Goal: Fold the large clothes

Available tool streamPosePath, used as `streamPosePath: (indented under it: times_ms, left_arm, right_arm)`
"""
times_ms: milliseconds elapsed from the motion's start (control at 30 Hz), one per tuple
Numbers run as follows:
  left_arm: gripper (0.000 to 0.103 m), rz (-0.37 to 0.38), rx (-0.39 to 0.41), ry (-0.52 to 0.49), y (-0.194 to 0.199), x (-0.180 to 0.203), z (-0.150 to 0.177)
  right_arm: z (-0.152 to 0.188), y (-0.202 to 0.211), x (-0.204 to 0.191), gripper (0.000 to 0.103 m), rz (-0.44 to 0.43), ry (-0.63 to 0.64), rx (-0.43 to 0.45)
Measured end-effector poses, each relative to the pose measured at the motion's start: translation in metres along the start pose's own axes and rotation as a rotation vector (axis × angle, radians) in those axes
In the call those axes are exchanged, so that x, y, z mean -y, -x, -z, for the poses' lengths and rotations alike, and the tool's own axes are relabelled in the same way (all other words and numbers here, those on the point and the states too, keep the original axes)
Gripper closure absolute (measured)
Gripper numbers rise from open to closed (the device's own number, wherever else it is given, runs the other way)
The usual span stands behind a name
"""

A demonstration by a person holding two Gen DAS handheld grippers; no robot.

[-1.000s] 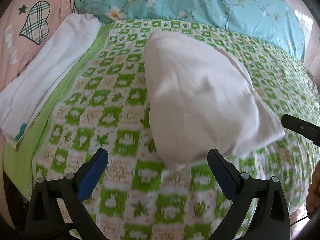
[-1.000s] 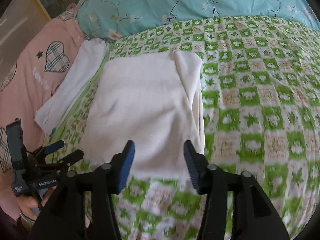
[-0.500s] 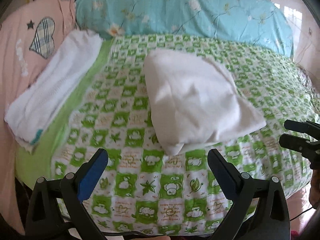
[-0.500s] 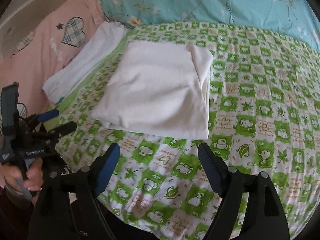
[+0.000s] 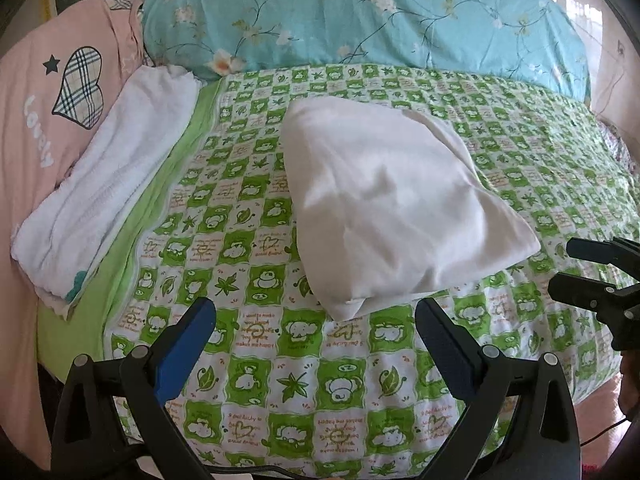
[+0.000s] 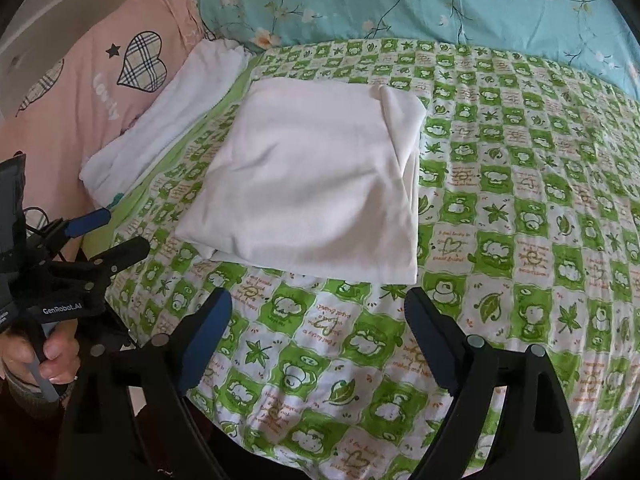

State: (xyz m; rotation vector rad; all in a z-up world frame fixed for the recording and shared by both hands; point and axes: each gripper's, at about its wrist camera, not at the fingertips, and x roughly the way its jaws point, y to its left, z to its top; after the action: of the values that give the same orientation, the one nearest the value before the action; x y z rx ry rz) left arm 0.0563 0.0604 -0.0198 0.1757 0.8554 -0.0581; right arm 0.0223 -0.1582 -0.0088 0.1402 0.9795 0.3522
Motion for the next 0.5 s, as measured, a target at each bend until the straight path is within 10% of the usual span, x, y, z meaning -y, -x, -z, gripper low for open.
streamPosePath:
  times_ms: [500]
  left_arm:
    - [0.003, -0.03, 0.009, 0.016, -0.008, -0.003, -0.009]
  right_arm:
    - [-0.015, -0.009, 0.001, 0.015, 0.011, 0.022, 0.006]
